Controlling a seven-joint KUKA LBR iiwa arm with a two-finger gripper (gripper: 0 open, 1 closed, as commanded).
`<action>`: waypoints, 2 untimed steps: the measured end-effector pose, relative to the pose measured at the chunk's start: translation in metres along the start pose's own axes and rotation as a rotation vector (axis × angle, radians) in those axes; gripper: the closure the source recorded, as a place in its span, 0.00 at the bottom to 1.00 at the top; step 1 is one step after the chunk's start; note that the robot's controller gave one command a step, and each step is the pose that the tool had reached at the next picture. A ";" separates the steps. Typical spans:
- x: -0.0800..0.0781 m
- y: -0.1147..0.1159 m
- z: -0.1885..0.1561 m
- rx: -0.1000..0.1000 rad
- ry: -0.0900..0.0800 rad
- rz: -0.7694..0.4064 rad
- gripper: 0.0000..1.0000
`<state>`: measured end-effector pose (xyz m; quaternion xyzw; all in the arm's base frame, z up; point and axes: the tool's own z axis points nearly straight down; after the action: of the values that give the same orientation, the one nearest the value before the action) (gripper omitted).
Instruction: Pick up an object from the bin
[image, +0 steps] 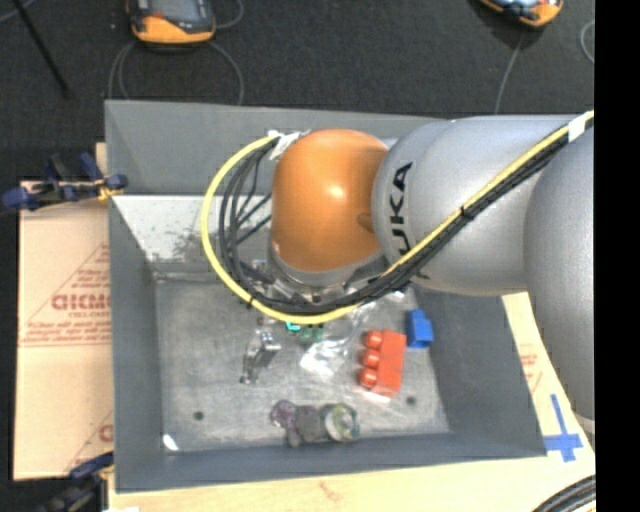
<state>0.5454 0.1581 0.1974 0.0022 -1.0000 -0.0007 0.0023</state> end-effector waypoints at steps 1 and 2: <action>-0.047 -0.075 0.096 0.005 -0.001 -0.051 0.00; -0.017 -0.133 0.096 0.005 -0.004 -0.173 0.00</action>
Offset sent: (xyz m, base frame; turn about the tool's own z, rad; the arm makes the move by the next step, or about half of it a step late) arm 0.0463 -0.0683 -0.0924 -0.0566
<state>0.5630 0.0257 0.1017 0.0885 -0.9961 0.0014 0.0000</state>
